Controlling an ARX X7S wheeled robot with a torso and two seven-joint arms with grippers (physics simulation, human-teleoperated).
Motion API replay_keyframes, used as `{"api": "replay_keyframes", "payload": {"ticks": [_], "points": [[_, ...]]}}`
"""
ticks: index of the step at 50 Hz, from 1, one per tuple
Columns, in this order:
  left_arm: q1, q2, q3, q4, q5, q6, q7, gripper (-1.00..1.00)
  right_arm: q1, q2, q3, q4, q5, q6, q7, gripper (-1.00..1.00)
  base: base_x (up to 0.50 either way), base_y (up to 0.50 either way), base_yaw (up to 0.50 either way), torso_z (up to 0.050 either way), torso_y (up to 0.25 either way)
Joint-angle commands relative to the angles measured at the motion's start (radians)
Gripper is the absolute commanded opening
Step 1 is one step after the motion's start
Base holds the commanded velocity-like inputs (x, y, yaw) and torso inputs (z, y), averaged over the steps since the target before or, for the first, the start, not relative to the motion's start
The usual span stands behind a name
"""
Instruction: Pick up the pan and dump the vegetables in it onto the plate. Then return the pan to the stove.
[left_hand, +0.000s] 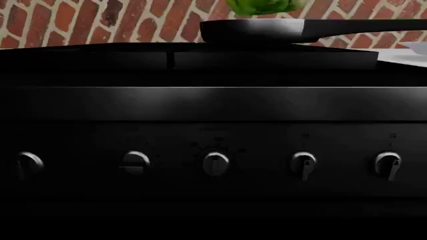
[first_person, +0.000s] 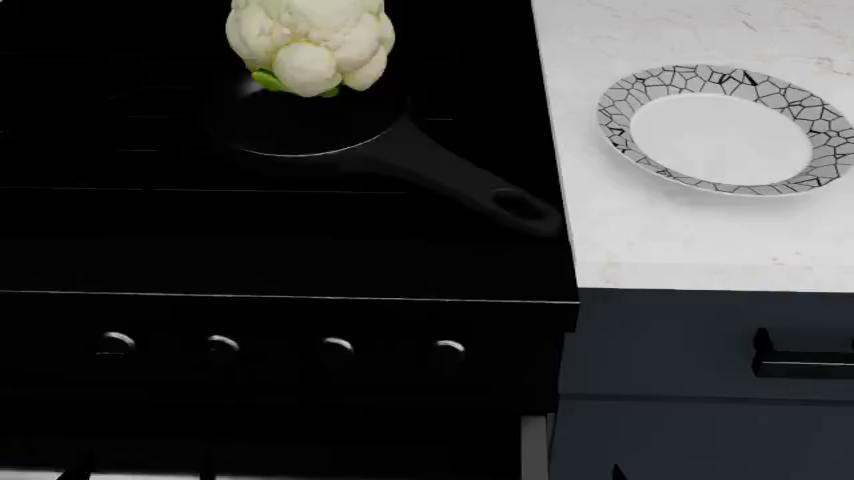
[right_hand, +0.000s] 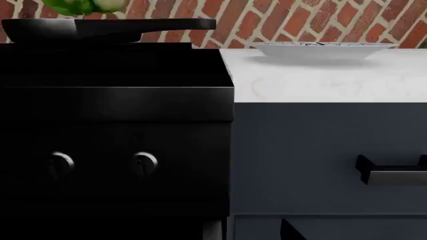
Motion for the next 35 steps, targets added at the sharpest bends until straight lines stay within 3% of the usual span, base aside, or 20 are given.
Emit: {"api": "replay_keyframes", "payload": {"ticks": [1,15,22,27,28,29,31,35], "points": [[0.003,-0.006,0.0,-0.001,-0.006,0.004,-0.006,1.0,0.0,0.066,-0.08,0.0,0.066,-0.006,0.08,1.0,0.0,0.0,0.0,0.0,0.0],[0.003,-0.056,0.1,-0.008,0.003,0.0,-0.042,1.0,0.005,0.088,-0.123,-0.002,0.035,0.007,0.111,1.0,0.0,0.0,0.0,0.0,0.0],[0.037,-0.086,0.138,0.03,0.022,0.095,-0.035,1.0,0.005,0.097,-0.134,0.003,0.04,-0.007,0.121,1.0,0.0,0.0,0.0,0.0,0.0],[0.063,-0.095,0.146,0.092,0.007,0.046,-0.032,1.0,-0.015,0.116,-0.156,-0.062,0.019,0.03,0.125,1.0,0.0,0.0,0.0,0.045,0.114],[0.034,-0.184,0.164,0.242,0.007,-0.104,0.058,1.0,0.035,0.266,-0.096,-0.212,0.128,0.18,0.053,1.0,0.0,0.0,0.0,0.045,0.115],[0.043,-0.109,0.119,0.392,0.077,-0.254,0.151,1.0,0.025,0.142,-0.021,-0.362,-0.022,0.33,-0.097,1.0,0.0,0.0,0.0,0.045,0.113],[0.041,-0.11,0.122,0.692,0.076,-0.512,0.151,1.0,0.027,0.143,-0.022,-0.662,-0.03,0.63,-0.122,1.0,0.0,0.0,0.0,0.045,0.113],[0.049,-0.114,0.122,0.718,0.068,-0.506,0.145,1.0,0.021,0.144,-0.027,-0.737,-0.028,0.64,-0.117,1.0,0.0,0.0,0.0,0.045,0.113]]}}
